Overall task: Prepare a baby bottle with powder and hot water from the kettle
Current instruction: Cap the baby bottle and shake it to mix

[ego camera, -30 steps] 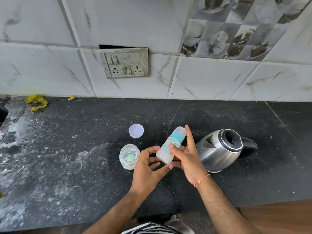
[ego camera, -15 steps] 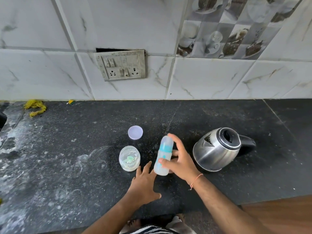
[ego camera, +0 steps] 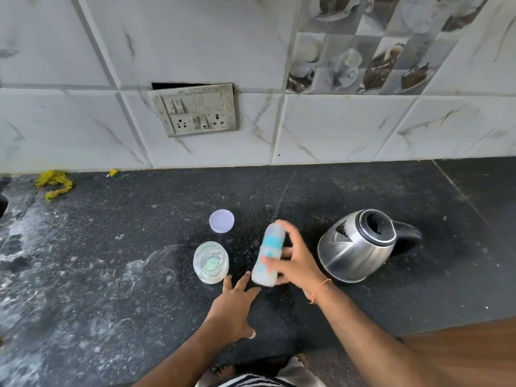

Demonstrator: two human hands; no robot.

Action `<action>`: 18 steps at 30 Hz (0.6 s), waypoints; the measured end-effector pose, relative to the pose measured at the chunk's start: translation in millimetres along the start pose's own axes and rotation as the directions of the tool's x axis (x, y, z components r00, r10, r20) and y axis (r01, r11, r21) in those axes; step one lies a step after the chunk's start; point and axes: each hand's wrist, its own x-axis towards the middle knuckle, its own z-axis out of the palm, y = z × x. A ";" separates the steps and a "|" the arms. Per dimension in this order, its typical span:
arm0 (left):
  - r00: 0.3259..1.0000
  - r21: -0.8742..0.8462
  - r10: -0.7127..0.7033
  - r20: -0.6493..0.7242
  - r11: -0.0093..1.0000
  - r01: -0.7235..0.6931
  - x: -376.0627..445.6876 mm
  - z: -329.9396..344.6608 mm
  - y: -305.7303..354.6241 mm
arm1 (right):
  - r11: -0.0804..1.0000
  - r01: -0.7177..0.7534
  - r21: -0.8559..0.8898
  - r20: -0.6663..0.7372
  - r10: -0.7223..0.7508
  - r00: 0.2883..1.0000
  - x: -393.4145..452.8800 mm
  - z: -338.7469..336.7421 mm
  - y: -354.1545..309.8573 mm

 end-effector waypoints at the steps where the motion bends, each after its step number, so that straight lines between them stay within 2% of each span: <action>1: 1.000 0.016 0.001 0.000 1.000 -0.001 0.9 0.2 -0.7 | 0.997 0.061 0.051 -0.092 -0.056 0.994 0.2 -1.1 -0.1; 2: 1.000 0.023 0.003 -0.001 1.000 -0.003 1.5 0.7 -0.5 | 0.987 0.068 0.145 -0.152 -0.045 0.987 2.1 -4.8 -0.6; 3: 1.000 0.019 0.004 -0.005 1.000 -0.004 1.4 1.4 0.5 | 0.985 0.052 0.165 -0.169 -0.023 0.985 5.5 -7.4 -0.3; 5: 1.000 -0.009 0.004 -0.009 1.000 -0.004 -1.2 1.8 1.0 | 0.995 -0.029 0.093 -0.030 0.032 0.999 0.7 -3.8 -2.3; 7: 1.000 -0.018 0.006 -0.013 1.000 -0.006 -2.0 1.5 -0.7 | 0.996 -0.087 0.036 0.003 0.087 0.996 -0.4 -5.6 -4.4; 9: 1.000 -0.009 0.009 -0.015 1.000 -0.009 -0.5 0.1 -0.3 | 0.995 0.000 0.100 -0.091 0.010 0.996 0.2 -9.0 -6.3; 10: 1.000 -0.012 0.010 -0.017 1.000 -0.010 -0.1 0.6 0.6 | 0.989 0.003 0.147 -0.132 0.017 0.991 4.1 -12.2 -4.7; 13: 1.000 -0.023 0.007 -0.018 1.000 -0.008 -2.4 1.3 -0.5 | 0.982 -0.125 0.141 -0.021 0.130 0.991 -1.7 -6.3 -6.3; 15: 1.000 -0.020 0.011 -0.019 1.000 -0.011 -1.1 0.8 -1.5 | 0.998 -0.067 0.020 -0.026 0.067 0.997 -1.0 -8.4 -3.4; 16: 1.000 -0.020 0.011 -0.019 1.000 -0.012 -0.9 0.1 -1.6 | 0.999 0.005 0.048 -0.087 0.000 0.996 -2.3 -9.3 -3.0; 17: 1.000 -0.024 0.012 -0.018 1.000 -0.013 -0.5 0.2 -0.7 | 0.990 0.009 0.138 -0.146 0.012 0.989 0.2 -12.7 -2.4; 18: 1.000 -0.031 0.013 -0.021 0.999 -0.013 0.1 1.7 0.0 | 0.989 0.002 0.145 -0.160 0.022 0.987 3.0 -14.9 -1.8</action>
